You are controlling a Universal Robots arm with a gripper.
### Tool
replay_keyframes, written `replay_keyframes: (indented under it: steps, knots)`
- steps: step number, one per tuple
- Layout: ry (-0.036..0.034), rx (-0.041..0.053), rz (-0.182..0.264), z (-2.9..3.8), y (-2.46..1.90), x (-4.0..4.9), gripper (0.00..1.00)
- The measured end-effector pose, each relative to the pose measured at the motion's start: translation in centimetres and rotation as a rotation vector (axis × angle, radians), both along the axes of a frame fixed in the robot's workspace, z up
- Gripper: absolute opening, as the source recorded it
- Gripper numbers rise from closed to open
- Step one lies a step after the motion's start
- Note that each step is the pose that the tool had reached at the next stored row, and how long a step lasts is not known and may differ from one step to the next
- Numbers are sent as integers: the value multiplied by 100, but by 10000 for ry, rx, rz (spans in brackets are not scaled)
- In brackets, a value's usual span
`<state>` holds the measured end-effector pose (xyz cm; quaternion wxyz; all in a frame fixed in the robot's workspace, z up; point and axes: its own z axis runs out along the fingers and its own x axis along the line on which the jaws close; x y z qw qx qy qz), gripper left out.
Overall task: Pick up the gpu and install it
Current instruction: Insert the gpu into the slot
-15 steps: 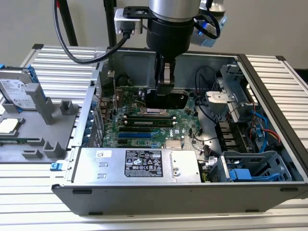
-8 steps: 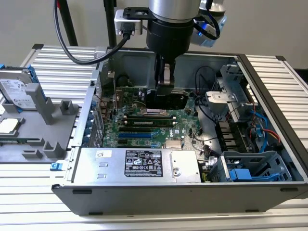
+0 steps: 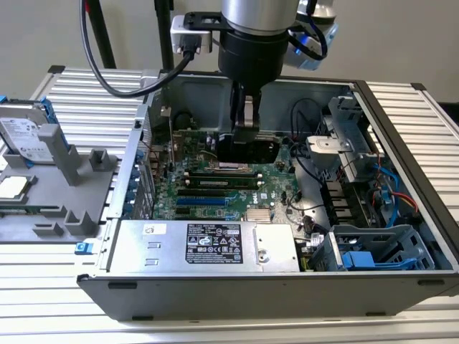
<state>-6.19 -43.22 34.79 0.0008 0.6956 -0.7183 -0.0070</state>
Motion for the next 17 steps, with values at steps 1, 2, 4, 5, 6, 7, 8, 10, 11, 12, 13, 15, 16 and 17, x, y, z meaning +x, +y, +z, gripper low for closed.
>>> replay_keyframes:
  steps: [1, 2, 4, 5, 6, 7, 8, 10, 11, 12, 13, 15, 16, 17]
  knots:
    - [0, 0, 0, -4, 0, 0, 0]
    - [0, 0, 0, -8, 0, 0, 0]
    - [0, 0, 0, -15, 0, 0, 0]
    - [0, -1, 0, -18, 0, 0, 0]
    - [1, -1, 0, -20, 0, 0, 0]
    - [0, -1, 0, -23, 0, 0, 0]
    - [0, -1, 0, -26, 0, 0, 0]
    - [1, -1, 0, -32, 0, 0, 0]
    - [0, -1, 0, -35, 0, 0, 0]
    - [0, -1, 0, -38, 0, 0, 0]
    - [0, -1, 0, -40, 0, 0, 0]
    - [0, -1, 0, -46, 0, 0, 0]
    - [0, 0, 0, -49, 0, 0, 0]
    - [0, 0, 0, -51, 0, 0, 0]
